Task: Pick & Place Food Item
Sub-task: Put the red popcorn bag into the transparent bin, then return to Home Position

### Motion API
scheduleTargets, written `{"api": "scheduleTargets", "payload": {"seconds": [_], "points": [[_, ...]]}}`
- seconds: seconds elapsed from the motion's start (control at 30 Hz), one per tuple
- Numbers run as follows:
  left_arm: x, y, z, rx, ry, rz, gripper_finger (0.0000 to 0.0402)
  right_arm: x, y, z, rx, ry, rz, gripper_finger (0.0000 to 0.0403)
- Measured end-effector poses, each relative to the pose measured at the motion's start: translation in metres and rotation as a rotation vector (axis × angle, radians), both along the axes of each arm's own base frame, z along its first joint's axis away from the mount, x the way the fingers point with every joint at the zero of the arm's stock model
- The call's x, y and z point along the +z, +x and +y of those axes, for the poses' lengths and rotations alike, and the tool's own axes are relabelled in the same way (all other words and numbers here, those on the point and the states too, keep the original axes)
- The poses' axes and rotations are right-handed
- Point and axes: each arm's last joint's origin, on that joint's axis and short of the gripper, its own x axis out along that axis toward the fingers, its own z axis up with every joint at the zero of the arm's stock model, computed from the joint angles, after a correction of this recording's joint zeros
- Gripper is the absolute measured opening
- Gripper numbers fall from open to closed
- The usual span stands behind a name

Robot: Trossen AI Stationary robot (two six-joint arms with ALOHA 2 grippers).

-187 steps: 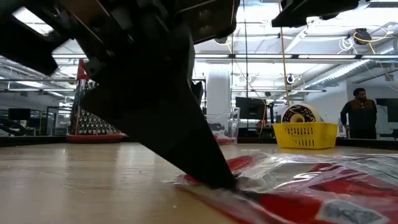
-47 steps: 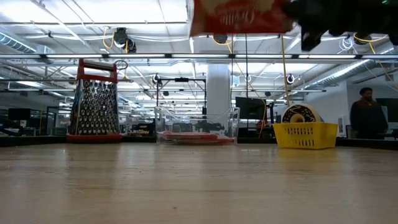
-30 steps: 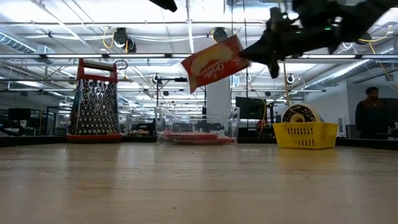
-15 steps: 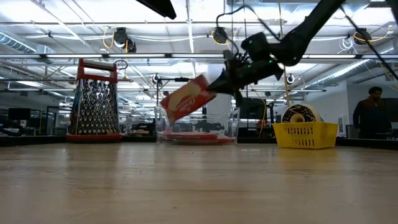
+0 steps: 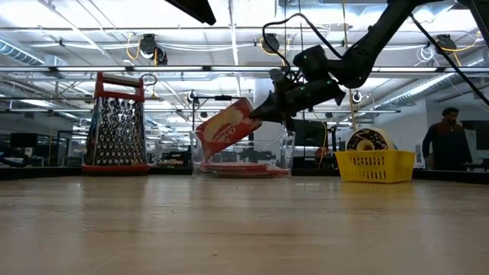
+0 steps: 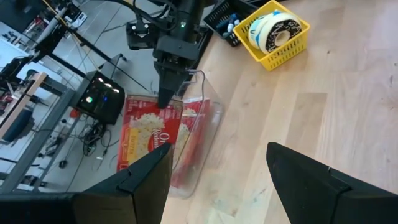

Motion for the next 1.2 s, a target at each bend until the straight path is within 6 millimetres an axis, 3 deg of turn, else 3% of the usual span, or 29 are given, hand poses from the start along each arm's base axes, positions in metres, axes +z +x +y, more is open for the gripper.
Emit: {"api": "scheduleTargets", "payload": {"seconds": [0.17,0.5,0.7,0.9,1.07,1.2], "points": [[0.000,0.000,0.000,0.000,0.000,0.000,0.0258,-0.001,0.003,0.004,-0.017,-0.057,0.018,0.0028],[0.000,0.001,0.000,0.004,-0.011,-0.014,0.0257,0.000,0.004,0.004,-0.010,-0.087,0.004,0.0174],[0.000,0.001,-0.001,-0.014,-0.011,0.002,0.0257,0.029,-0.006,0.010,-0.005,-0.159,-0.034,0.0224],[-0.001,0.001,-0.001,-0.124,0.081,0.119,0.0257,0.081,-0.041,0.025,0.038,-0.387,0.015,0.0237],[-0.005,-0.005,-0.004,-0.190,-0.006,0.189,0.0257,0.125,-0.090,0.054,0.073,-0.531,0.082,0.0233],[0.010,-0.021,-0.003,-0.259,-0.095,0.166,0.0258,0.150,-0.136,0.086,0.020,-0.580,0.164,0.0229]]}}
